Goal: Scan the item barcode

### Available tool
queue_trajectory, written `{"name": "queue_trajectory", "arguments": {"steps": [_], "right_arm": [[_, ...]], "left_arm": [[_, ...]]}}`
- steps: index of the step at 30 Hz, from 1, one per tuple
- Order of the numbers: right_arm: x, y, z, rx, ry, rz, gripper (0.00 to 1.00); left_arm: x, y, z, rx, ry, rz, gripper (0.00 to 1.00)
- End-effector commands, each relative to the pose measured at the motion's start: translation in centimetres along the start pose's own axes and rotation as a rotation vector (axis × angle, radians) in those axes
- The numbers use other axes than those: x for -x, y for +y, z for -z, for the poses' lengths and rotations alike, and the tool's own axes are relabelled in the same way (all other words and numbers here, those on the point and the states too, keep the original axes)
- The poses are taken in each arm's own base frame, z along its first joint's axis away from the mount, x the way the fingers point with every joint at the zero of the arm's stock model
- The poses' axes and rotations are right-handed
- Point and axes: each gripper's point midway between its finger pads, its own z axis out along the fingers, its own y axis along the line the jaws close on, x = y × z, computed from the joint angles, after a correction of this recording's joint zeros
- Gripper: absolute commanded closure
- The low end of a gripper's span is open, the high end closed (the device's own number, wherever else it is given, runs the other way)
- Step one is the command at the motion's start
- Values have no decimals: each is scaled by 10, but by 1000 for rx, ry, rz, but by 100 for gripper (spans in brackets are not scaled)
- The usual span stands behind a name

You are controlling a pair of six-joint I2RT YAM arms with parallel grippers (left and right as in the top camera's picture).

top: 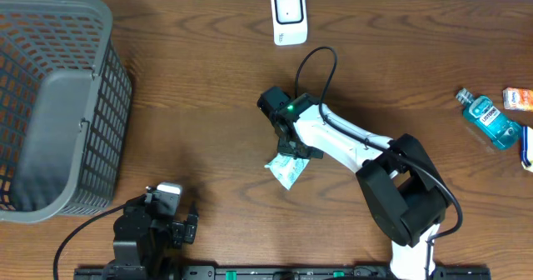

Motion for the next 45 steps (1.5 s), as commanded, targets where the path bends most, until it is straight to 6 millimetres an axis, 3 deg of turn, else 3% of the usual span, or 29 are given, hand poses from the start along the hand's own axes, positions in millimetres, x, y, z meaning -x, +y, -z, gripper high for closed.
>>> {"name": "queue_trajectory", "arguments": {"steps": [1, 6, 7, 9, 10, 11, 13, 17, 18, 21, 27, 31, 33, 39, 45], "right_arm": [[3, 0, 4, 1, -13, 5, 99], [17, -2, 49, 73, -66, -4, 99], [19, -2, 62, 106, -81, 4, 94], [17, -1, 80, 157, -85, 11, 66], [14, 0, 89, 188, -77, 10, 60], [9, 1, 94, 209, -63, 14, 60], [-1, 2, 100, 229, -31, 25, 72], [-26, -9, 89, 151, 40, 41, 96], [-35, -14, 83, 118, 66, 39, 98], [-47, -19, 65, 72, 76, 57, 98], [-60, -10, 32, 105, 71, 75, 98], [-85, -10, 16, 136, 157, 84, 99], [-90, -6, 14, 159, 171, 90, 98], [-98, 33, 21, 286, 129, 143, 98], [-90, 43, 15, 252, 10, 108, 98]], "left_arm": [[-11, -2, -3, -7, 40, 6, 2], [-11, -2, -3, -7, 40, 6, 2], [-11, -2, -3, -7, 40, 6, 2], [-11, -2, -3, -7, 40, 6, 2], [-11, -2, -3, -7, 40, 6, 2], [-11, -2, -3, -7, 40, 6, 2], [-11, -2, -3, -7, 40, 6, 2], [-11, -2, -3, -7, 40, 6, 2], [-11, -2, -3, -7, 40, 6, 2], [-11, -2, -3, -7, 40, 6, 2], [-11, -2, -3, -7, 40, 6, 2], [-11, -2, -3, -7, 40, 6, 2], [-11, -2, -3, -7, 40, 6, 2], [-11, -2, -3, -7, 40, 6, 2], [-11, -2, -3, -7, 40, 6, 2]]}}
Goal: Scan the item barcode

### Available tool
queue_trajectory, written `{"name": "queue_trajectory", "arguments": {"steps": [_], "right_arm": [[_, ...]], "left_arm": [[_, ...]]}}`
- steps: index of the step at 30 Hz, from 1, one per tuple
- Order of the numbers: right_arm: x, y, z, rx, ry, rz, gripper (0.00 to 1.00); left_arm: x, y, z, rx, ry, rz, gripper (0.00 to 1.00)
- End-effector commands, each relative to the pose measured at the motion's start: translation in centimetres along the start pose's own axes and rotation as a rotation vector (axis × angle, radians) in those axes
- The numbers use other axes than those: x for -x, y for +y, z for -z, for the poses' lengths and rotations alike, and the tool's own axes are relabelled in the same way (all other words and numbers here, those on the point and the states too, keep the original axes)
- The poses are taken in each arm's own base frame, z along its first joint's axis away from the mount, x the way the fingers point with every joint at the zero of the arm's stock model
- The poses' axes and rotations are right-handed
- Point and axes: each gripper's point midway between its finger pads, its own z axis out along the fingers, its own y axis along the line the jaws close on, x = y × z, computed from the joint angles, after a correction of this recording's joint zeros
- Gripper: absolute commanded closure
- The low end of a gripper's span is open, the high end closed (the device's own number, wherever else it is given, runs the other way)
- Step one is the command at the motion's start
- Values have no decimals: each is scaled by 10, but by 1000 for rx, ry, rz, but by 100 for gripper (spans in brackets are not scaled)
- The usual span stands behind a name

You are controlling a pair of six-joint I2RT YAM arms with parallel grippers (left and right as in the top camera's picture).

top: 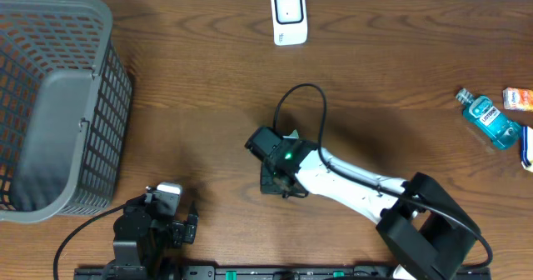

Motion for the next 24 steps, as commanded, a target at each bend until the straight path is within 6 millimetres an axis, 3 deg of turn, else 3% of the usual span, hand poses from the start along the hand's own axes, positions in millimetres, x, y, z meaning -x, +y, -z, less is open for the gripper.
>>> {"name": "queue_trajectory", "arguments": {"steps": [1, 17, 24], "right_arm": [[12, -2, -8, -49, -88, -40, 98], [85, 10, 7, -1, -400, -58, 92], [124, 15, 30, 37, -524, -40, 92]], "left_arm": [[-11, -2, -3, -7, 40, 6, 2], [-11, -2, -3, -7, 40, 6, 2], [-11, -2, -3, -7, 40, 6, 2]]}}
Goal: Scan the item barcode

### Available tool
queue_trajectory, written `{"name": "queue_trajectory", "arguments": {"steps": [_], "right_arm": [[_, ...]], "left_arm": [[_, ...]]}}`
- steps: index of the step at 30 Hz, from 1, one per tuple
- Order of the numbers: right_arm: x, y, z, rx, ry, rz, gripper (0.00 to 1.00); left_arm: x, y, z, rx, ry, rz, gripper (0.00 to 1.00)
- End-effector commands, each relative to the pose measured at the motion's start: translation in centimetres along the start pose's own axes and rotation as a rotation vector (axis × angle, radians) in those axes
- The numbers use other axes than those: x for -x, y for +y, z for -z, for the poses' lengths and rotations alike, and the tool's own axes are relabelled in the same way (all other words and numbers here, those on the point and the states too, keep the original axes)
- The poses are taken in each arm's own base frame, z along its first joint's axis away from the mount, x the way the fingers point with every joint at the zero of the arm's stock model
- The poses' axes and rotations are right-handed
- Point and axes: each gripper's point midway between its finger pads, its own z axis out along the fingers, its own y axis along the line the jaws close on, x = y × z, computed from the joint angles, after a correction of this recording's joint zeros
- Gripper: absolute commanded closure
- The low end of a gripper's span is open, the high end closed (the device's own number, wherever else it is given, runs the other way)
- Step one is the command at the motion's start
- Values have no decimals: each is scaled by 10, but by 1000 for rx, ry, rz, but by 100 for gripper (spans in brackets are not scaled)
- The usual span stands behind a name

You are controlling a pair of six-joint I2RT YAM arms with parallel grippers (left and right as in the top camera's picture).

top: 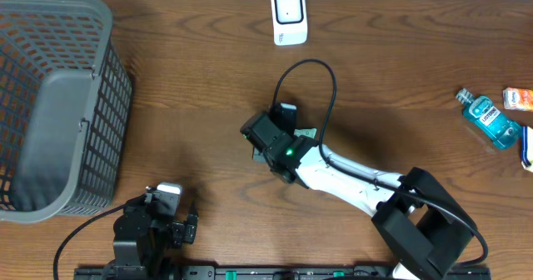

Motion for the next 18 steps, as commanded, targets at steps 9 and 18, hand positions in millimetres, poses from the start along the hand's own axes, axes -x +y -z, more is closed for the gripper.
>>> {"name": "queue_trajectory", "arguments": {"steps": [9, 18], "right_arm": [[76, -49, 13, -103, -106, -40, 74], [89, -104, -32, -153, -35, -176, 98]], "left_arm": [[-11, -2, -3, -7, 40, 6, 2], [-11, -2, -3, -7, 40, 6, 2]]}}
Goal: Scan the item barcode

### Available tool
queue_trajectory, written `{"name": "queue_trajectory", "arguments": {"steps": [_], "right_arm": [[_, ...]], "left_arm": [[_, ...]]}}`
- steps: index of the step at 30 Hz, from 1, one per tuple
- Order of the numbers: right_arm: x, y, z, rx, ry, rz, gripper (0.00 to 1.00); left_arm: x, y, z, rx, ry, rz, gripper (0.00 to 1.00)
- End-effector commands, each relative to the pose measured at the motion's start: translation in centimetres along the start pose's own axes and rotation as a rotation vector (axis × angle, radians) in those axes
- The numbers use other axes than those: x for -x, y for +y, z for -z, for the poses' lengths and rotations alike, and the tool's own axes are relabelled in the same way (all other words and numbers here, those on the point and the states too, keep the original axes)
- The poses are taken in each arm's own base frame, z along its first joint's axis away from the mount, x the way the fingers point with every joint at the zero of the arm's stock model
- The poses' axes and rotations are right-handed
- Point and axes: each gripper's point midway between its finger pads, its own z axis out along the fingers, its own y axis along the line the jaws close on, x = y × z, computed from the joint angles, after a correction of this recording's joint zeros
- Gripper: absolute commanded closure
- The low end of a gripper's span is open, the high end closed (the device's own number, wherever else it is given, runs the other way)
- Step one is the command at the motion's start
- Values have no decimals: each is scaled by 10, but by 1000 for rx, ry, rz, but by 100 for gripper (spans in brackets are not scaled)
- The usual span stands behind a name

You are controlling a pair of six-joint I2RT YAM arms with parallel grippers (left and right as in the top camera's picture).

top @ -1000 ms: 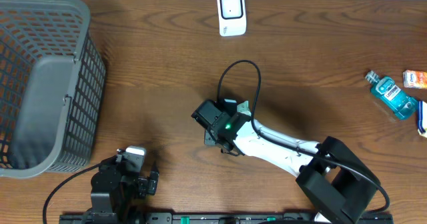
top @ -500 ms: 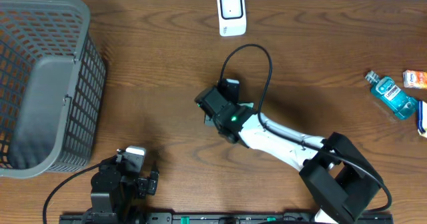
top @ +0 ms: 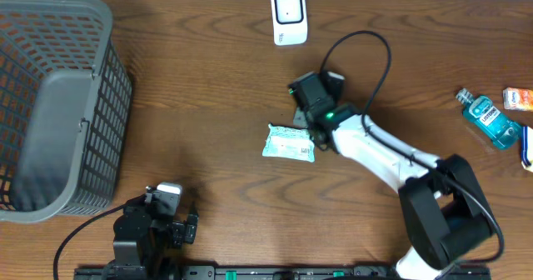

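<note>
A white and teal packet [top: 287, 142] shows flat in the middle of the table, its long side running left to right. My right gripper [top: 319, 137] is at the packet's right end and looks shut on that edge, though the wrist block above hides most of the fingers. A white scanner [top: 289, 17] stands at the far edge, well beyond the packet. My left gripper [top: 169, 193] is folded back at the near left edge, far from the packet, and its jaws are too small to read.
A large grey mesh basket [top: 104, 30] fills the left side. At the far right lie a blue mouthwash bottle [top: 491, 120], an orange box [top: 518, 98] and another item cut off by the frame edge [top: 527, 151]. The right arm's cable loops toward the scanner.
The right wrist has moved right and slightly away from me and has turned. The packet, mostly hidden under the gripper before, now shows full length to the left of the fingers.
The right gripper first held the packet near the table's middle, the packet hanging toward me. It then stood further left with the packet hidden under the wrist, and stayed there a moment later. Now it is further right with the packet spread out in view. The left arm never moved.
</note>
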Motion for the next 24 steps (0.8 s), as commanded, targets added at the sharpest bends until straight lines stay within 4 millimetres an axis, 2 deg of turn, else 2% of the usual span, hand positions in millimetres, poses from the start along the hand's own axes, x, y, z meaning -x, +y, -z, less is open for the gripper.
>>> {"name": "queue_trajectory", "arguments": {"steps": [1, 6, 10, 13, 18, 24], "right_arm": [[-4, -5, -25, 19, 62, -30, 98], [-24, 1, -42, 74, 160, -27, 99], [-46, -3, -41, 61, 243, -4, 99], [-59, -5, -34, 60, 311, 4, 99], [-96, -15, -18, 43, 499, 2, 99], [-125, -28, 1, -4, 656, -28, 99]], "left_arm": [[-11, -2, -3, -7, 40, 6, 2], [-11, -2, -3, -7, 40, 6, 2], [-11, -2, -3, -7, 40, 6, 2], [-11, -2, -3, -7, 40, 6, 2], [-11, -2, -3, -7, 40, 6, 2], [-11, -2, -3, -7, 40, 6, 2]]}}
